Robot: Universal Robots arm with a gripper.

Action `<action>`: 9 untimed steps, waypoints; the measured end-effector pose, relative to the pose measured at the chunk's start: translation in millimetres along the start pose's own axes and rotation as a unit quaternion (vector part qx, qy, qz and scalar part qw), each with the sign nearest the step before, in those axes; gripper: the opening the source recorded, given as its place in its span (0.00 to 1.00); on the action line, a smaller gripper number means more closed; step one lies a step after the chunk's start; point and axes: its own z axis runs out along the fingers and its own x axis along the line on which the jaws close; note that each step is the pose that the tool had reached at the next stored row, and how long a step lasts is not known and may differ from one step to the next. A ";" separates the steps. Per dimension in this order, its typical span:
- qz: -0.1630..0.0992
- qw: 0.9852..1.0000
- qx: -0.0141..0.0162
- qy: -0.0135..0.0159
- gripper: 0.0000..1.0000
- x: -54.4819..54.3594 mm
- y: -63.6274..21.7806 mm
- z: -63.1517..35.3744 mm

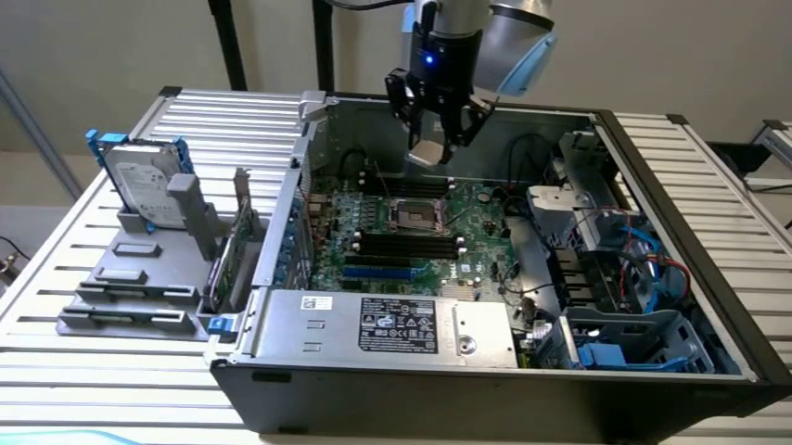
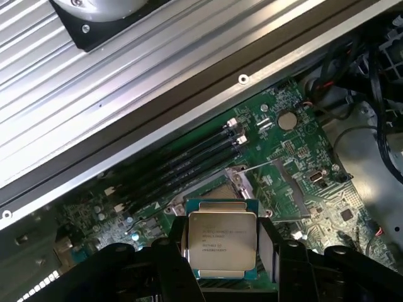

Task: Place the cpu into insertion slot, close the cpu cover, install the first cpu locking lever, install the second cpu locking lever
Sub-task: 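Place the cpu into insertion slot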

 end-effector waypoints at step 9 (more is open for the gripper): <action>0.082 0.997 -0.001 -0.006 0.54 -0.1 -0.5 6.6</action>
